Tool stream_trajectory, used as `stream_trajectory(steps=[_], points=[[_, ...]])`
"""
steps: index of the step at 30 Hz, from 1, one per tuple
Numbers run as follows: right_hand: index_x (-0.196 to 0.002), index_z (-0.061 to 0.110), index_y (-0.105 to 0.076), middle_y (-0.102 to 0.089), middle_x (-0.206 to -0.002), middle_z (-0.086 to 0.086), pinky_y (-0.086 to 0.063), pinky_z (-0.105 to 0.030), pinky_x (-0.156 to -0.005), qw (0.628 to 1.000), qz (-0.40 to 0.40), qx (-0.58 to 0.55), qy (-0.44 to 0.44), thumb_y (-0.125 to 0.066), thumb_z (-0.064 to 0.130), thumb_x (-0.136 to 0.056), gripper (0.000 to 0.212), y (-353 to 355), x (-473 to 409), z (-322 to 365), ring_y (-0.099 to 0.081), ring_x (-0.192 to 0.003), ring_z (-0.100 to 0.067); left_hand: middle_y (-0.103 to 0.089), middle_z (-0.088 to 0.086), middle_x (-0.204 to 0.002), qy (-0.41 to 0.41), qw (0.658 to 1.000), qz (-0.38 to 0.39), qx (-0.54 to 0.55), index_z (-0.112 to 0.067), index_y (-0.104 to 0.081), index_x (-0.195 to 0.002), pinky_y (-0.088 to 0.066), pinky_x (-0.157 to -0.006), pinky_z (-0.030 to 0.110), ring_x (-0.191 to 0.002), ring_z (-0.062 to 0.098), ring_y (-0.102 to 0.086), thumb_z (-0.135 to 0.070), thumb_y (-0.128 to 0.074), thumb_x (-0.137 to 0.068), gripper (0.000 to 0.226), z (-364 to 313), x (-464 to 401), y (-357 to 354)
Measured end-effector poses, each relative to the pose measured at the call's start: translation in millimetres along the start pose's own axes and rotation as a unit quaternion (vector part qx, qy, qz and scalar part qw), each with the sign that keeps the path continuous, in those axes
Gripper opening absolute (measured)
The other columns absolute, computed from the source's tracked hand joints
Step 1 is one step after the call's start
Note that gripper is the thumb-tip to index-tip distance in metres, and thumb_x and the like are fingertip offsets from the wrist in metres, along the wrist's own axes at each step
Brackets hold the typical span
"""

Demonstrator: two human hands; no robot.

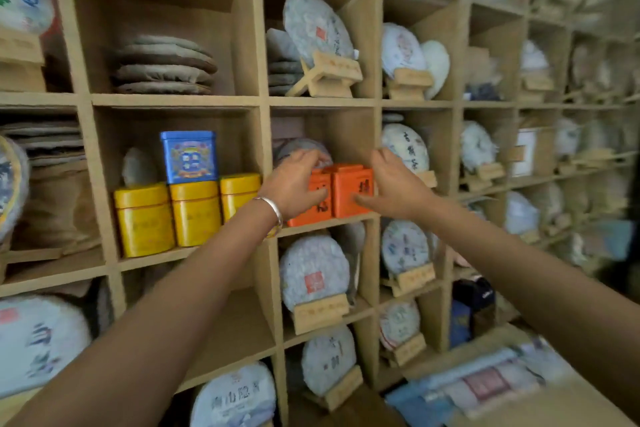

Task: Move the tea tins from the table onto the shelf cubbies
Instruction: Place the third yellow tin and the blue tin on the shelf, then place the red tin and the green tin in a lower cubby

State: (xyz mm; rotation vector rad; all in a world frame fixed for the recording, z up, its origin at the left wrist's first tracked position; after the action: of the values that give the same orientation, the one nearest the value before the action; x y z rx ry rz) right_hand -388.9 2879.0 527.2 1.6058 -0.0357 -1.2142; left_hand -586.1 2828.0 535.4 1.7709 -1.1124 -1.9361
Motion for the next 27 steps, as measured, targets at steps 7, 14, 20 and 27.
stream_trajectory(steps=[7,14,20,27], points=[[-0.148,0.009,-0.023,-0.036,-0.144,-0.015,-0.037,-0.039,-0.102,0.974,0.052,0.123,-0.185,-0.062,0.051,-0.086,0.085,101.0,146.3,-116.9,-0.038,-0.13,-0.032,-0.055,0.014,-0.12,-0.08,0.987,0.094,0.105,-0.011,-0.051,-0.126,-0.043,-0.091,0.036,-0.111,0.03,-0.053,-0.033,-0.066,-0.08,0.053,-142.3,-44.9,-108.5],[-0.134,0.005,-0.038,-0.049,-0.126,-0.018,-0.045,-0.044,-0.093,0.887,0.072,0.256,-0.377,-0.069,0.05,-0.08,0.076,244.2,353.2,-191.4,-0.049,-0.118,-0.037,-0.053,0.011,-0.121,-0.217,0.938,0.174,0.207,-0.016,-0.05,-0.125,-0.047,-0.088,0.04,-0.112,0.03,-0.052,-0.037,-0.063,-0.081,0.051,-378.9,-39.7,-195.1],[-0.142,0.006,-0.031,-0.044,-0.134,-0.019,-0.039,-0.039,-0.103,0.798,0.061,0.325,-0.504,-0.064,0.051,-0.084,0.081,377.8,527.3,-204.0,-0.044,-0.125,-0.035,-0.052,0.002,-0.124,-0.319,0.885,0.196,0.276,-0.024,-0.044,-0.131,-0.047,-0.093,0.04,-0.114,0.022,-0.053,-0.037,-0.062,-0.082,0.054,-575.8,-4.8,-210.0],[-0.141,0.006,-0.033,-0.045,-0.133,-0.018,-0.042,-0.041,-0.102,0.734,0.072,0.351,-0.577,-0.065,0.051,-0.083,0.08,458.4,673.8,-202.5,-0.046,-0.124,-0.034,-0.052,0.001,-0.123,-0.371,0.848,0.222,0.305,-0.025,-0.043,-0.132,-0.048,-0.092,0.036,-0.111,0.021,-0.054,-0.035,-0.061,-0.082,0.055,-752.8,45.3,-227.7]])
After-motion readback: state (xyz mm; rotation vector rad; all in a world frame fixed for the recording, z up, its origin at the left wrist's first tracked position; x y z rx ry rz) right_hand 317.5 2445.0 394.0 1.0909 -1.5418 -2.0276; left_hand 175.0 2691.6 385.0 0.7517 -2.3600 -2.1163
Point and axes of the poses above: each hand's wrist, its own x-axis away from the middle knuckle, its own y-axis out of the back of the hand, z = x × y, the point moved 1 cm from there along -x, towards the middle knuckle
